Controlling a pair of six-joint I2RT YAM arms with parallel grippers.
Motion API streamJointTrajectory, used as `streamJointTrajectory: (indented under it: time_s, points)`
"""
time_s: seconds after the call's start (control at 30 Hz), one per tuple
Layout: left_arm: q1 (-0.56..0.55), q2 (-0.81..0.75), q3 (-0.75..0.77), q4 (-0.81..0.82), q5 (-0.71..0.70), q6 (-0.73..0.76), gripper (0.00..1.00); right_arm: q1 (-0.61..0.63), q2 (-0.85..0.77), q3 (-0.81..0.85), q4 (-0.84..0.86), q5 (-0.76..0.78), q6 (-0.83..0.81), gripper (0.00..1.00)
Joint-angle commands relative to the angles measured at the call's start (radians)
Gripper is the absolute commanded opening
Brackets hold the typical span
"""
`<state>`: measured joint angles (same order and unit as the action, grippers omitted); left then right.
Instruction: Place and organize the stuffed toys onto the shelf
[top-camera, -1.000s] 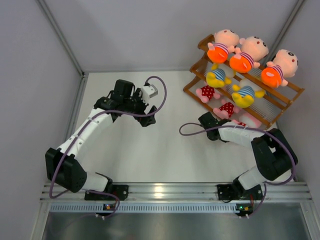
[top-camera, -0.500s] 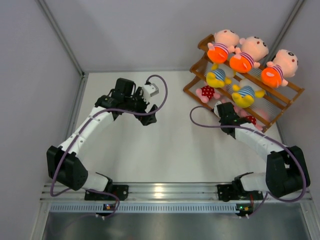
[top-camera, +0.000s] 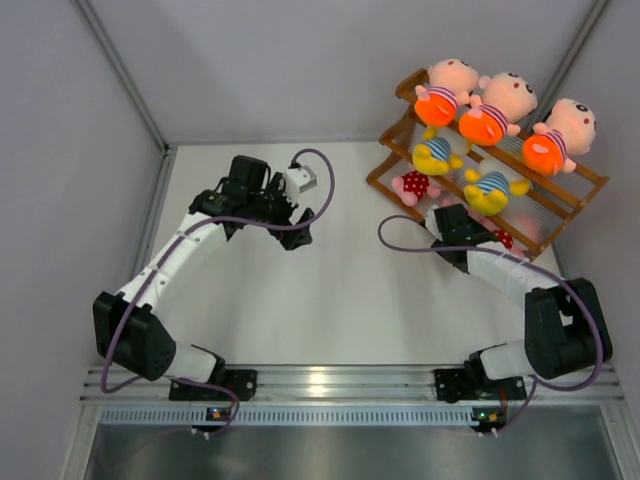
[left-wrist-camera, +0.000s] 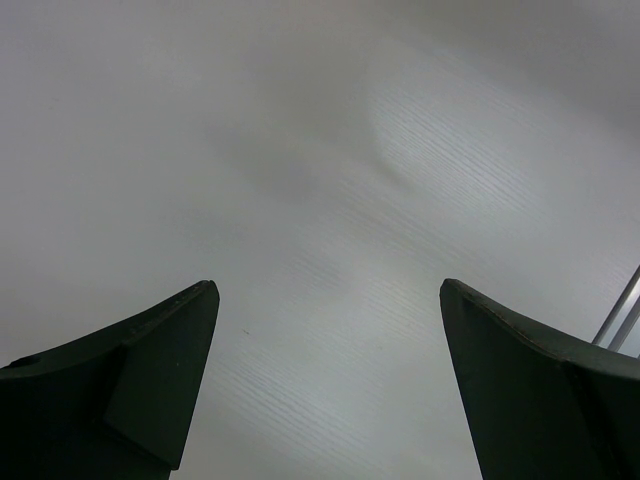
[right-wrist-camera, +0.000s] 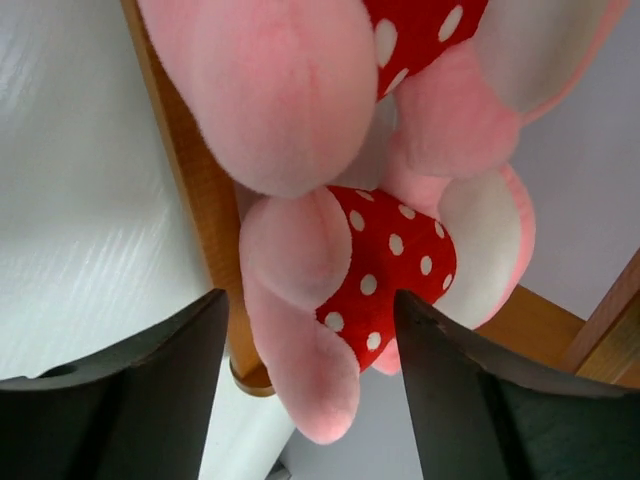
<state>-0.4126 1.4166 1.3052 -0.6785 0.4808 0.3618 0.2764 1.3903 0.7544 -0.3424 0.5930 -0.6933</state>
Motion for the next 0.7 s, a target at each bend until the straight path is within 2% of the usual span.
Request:
streamJointTrajectory:
  time_s: [0.0,0.17,0.33,0.53,0.6,0.63,0.67]
  points:
    - [0.006,-0.002,0.034,0.007,0.002,0.014,0.98,0.036,-0.052,0.046,-0.032,0.002,0.018,0.69]
    - [0.006,-0.024,0.029,0.007,-0.004,0.0,0.98,0.133,-0.132,0.066,-0.142,0.021,0.084,0.83]
    - [0.006,-0.07,-0.006,0.005,-0.028,-0.011,0.98,0.289,-0.217,0.121,-0.269,0.056,0.182,0.88]
    - [0.008,-0.172,-0.07,-0.033,-0.192,0.031,0.98,0.313,-0.304,0.21,-0.493,0.022,0.509,0.9]
    - [0.009,-0.206,-0.107,-0.042,-0.261,0.046,0.98,0.311,-0.344,0.229,-0.541,0.004,0.564,0.9]
    - [0.009,-0.217,-0.121,-0.052,-0.286,0.046,0.98,0.311,-0.35,0.267,-0.613,0.023,0.64,0.94]
    - [0.009,-0.223,-0.141,-0.056,-0.304,0.052,0.98,0.311,-0.361,0.278,-0.624,0.043,0.646,0.99]
